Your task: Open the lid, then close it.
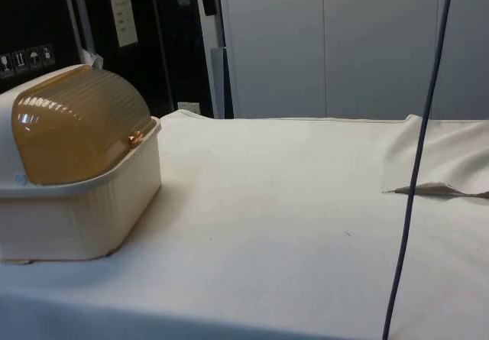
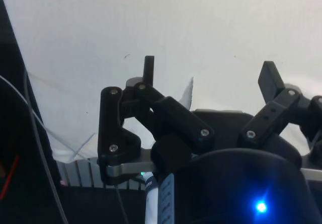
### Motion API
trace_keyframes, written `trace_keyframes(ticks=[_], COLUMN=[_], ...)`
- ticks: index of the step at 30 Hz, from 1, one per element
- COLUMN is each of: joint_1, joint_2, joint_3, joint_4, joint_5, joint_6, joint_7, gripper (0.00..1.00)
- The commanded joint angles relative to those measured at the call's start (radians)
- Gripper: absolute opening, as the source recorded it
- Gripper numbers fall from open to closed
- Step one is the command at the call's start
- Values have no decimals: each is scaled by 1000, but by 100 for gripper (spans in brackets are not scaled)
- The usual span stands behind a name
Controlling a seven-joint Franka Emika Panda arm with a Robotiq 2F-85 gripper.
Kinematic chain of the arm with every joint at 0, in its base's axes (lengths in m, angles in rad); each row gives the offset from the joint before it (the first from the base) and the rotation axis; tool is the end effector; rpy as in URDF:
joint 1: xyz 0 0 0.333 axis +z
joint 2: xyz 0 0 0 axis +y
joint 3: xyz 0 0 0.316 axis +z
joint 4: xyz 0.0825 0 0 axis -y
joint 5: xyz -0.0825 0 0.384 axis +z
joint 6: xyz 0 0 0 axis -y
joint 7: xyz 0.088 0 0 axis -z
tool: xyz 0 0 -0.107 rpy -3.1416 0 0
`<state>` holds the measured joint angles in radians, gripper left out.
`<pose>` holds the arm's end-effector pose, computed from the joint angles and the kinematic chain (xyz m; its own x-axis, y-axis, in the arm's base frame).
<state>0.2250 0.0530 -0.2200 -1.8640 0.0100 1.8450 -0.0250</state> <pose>0.5682 0.0055 0.4791 0.9971 0.0268 -0.0707 0.0269 -0.9996 0.0004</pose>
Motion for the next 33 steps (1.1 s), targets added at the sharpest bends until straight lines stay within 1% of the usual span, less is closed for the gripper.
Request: trace_keyframes(ticks=[1,6,7,8,16,17,18,23,24,25,26,27,33], joint_1=[3,7,3,8,11,6,11,12,13,12,9,13,13], joint_2=[-6,-19,-7,-25,-41,-38,-41,-39,-38,-38,-37,-37,-36], joint_3=[4,16,16,22,57,52,67,92,101,105,104,110,131], joint_4=[-11,-38,-24,-52,-103,-95,-110,-127,-138,-143,-136,-148,-172], joint_5=[0,-4,0,-5,-14,-4,-19,-32,-37,-39,-29,-43,-72], joint_6=[16,49,28,67,147,125,165,207,226,235,215,245,296], joint_7=[8,22,14,28,63,47,75,103,113,117,105,122,143], gripper=[100,100,100,100,100,100,100,100,100,100,100,100,100])
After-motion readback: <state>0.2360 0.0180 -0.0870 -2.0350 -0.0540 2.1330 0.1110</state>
